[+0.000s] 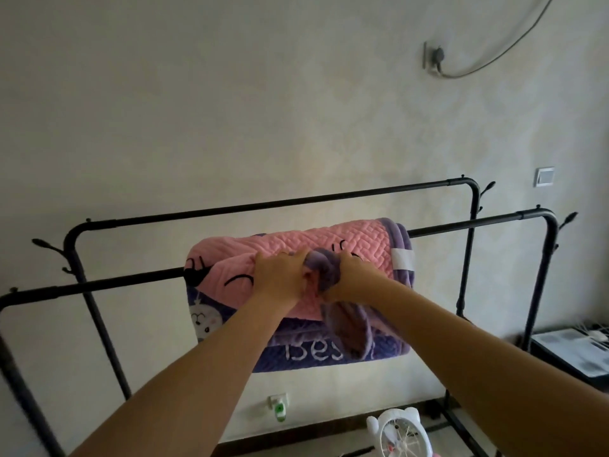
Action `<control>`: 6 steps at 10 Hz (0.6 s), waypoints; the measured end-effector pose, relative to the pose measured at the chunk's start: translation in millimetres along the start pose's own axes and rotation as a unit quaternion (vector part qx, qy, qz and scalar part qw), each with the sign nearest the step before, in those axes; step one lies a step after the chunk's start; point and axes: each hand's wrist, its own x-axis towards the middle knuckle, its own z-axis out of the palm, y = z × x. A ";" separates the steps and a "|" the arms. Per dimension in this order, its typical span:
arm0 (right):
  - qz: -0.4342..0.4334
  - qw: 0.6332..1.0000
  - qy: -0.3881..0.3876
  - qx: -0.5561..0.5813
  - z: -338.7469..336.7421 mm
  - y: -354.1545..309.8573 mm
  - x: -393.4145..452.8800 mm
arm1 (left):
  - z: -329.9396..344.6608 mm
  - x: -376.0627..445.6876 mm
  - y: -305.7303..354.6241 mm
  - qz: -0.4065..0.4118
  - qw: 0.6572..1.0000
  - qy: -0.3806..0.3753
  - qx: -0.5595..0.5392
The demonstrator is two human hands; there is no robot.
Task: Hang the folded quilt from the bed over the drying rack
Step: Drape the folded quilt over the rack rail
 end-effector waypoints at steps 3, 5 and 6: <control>0.111 0.988 0.050 -0.091 2.4 27.4 -31.5 | -14.6 8.0 -1.4 -0.080 0.994 -0.040 -0.068; 0.057 0.975 0.158 -0.146 -18.4 9.2 -15.0 | -14.7 -2.6 -3.4 -0.039 0.999 -0.003 -0.014; -0.285 0.885 0.016 0.368 -13.2 -5.5 9.8 | -20.7 -7.7 0.4 0.013 1.000 0.001 0.014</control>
